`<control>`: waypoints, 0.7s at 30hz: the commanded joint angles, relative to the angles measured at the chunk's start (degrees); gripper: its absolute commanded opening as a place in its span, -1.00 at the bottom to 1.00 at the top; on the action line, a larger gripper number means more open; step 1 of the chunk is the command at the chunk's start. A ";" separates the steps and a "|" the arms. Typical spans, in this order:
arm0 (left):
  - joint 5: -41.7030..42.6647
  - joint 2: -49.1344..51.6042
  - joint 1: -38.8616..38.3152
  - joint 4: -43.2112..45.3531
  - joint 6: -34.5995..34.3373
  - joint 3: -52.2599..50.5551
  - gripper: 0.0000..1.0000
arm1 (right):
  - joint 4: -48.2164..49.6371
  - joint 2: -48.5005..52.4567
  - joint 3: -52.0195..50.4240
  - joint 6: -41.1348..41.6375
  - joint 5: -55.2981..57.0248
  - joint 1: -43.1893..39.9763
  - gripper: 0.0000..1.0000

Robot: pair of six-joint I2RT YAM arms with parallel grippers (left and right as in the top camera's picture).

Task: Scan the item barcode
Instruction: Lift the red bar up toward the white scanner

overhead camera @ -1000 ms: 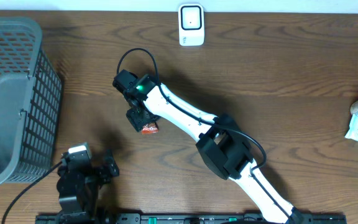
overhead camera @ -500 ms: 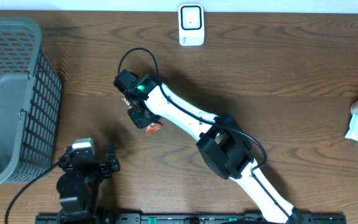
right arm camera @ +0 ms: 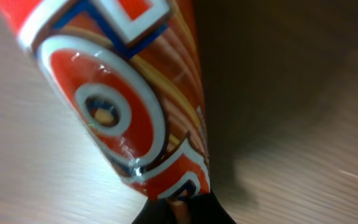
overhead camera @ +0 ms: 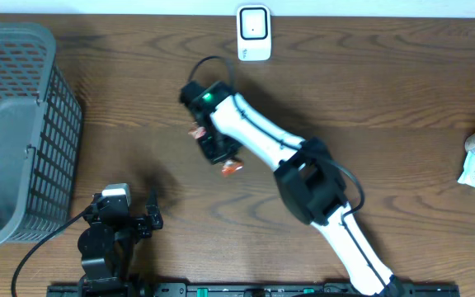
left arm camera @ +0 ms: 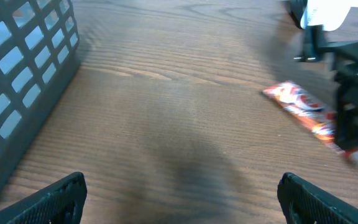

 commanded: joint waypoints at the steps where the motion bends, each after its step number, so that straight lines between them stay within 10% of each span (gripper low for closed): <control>1: 1.16 -0.15 -0.13 0.04 -0.07 -0.87 0.96 | -2.45 1.79 -1.64 -0.28 7.10 -5.35 -0.97; 17: 1.16 -0.15 -0.13 0.04 -0.07 -0.87 0.96 | -9.79 1.79 -1.60 -0.74 27.76 -16.33 -0.97; 21: 1.16 -0.15 -0.13 0.04 -0.07 -0.87 0.96 | -10.32 1.25 -0.24 -1.07 26.93 -16.09 -0.08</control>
